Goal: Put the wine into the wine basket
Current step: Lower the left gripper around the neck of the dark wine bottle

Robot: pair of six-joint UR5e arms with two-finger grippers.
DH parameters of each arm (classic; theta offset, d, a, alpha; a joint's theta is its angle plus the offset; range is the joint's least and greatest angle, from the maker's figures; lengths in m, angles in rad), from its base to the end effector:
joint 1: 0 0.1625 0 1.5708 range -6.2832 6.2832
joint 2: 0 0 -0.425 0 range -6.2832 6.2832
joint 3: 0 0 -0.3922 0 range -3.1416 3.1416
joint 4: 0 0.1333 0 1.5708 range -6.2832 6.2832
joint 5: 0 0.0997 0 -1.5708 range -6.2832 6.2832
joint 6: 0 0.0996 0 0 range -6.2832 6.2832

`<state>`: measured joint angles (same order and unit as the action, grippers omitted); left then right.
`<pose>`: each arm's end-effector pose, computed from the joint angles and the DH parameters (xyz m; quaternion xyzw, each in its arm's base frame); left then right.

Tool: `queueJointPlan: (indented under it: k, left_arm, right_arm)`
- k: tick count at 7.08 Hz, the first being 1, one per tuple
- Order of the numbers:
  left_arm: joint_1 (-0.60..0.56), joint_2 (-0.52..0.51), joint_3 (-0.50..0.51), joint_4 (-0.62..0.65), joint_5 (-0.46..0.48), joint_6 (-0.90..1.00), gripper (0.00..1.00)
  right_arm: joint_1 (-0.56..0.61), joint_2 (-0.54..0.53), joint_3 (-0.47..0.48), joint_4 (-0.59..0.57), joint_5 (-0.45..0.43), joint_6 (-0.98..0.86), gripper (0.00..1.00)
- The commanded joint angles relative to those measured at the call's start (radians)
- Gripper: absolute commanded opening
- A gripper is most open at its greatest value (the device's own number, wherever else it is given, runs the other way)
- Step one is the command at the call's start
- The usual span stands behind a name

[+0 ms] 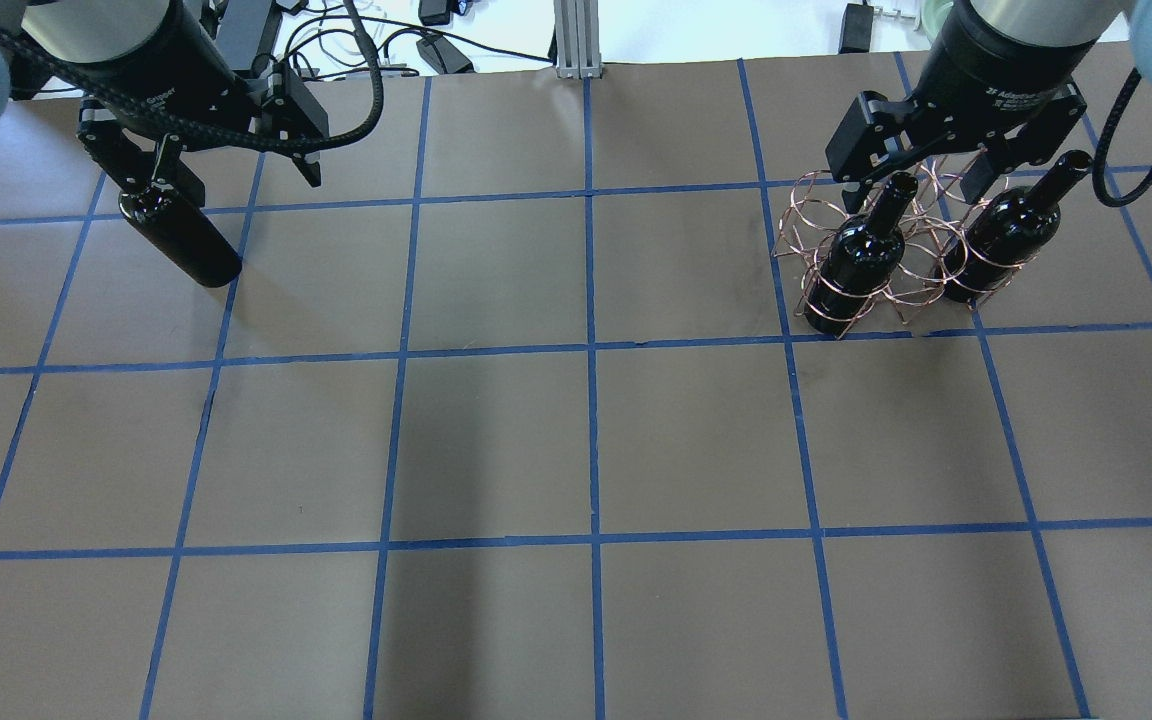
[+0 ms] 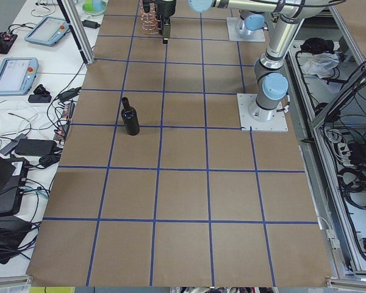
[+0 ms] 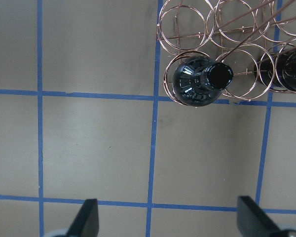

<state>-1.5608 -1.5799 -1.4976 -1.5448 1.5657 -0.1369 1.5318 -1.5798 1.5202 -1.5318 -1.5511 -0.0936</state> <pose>-0.1288 -0.5048 0.5224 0.0732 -0.9963 0.0448 0.0054 0.1161 -0.4943 0.5133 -0.0274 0.9995 -0.0109 0.0091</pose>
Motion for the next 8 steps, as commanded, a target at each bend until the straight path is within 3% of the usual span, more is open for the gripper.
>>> queueJointPlan:
  k: [1, 5, 6, 8]
  left_arm:
    - [-0.001, 0.009, -0.006, -0.038, 0.005, 0.003, 1.00]
    - [0.027, 0.018, -0.041, 0.024, 0.063, 0.103, 1.00]
    - [0.086, 0.012, -0.074, 0.094, 0.071, 0.120, 1.00]
    - [0.284, -0.002, -0.148, 0.196, 0.068, 0.356, 1.00]
  right_arm:
    - [0.001, 0.000, 0.000, 0.001, 0.003, 0.000, 1.00]
    - [0.002, 0.000, 0.002, 0.001, 0.002, -0.001, 1.00]
    - [0.002, 0.000, 0.000, 0.001, 0.000, -0.001, 1.00]
    - [0.002, -0.002, 0.002, 0.002, 0.002, 0.000, 1.00]
